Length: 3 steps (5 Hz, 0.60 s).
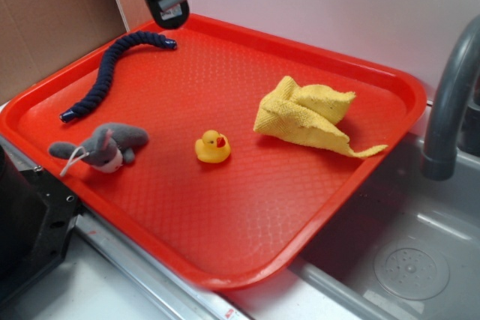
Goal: Grab the yellow cloth.
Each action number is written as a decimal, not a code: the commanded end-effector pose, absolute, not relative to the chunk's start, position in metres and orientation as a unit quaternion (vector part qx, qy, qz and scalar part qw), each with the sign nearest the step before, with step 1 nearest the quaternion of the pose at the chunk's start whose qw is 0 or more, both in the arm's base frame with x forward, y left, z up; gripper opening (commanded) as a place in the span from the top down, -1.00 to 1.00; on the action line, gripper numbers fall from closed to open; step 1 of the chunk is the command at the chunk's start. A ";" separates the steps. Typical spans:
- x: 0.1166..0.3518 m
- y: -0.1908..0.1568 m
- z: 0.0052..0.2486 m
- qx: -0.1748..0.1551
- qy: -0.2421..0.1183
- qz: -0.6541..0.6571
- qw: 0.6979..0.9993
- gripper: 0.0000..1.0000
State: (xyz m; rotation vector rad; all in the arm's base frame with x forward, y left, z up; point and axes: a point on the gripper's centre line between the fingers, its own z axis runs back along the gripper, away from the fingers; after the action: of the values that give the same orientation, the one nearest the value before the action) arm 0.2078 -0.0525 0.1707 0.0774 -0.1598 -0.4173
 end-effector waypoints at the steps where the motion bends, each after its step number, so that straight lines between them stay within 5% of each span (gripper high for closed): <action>1: 0.248 -0.084 0.153 0.057 -0.072 -0.308 0.947 -1.00; 2: 0.274 -0.110 0.129 0.103 -0.102 -0.413 0.899 -1.00; 3: 0.284 -0.127 0.103 0.081 -0.135 -0.480 0.863 -1.00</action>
State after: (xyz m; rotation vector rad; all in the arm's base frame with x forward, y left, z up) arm 0.2864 -0.1189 0.0876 0.1682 -0.2321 -1.0044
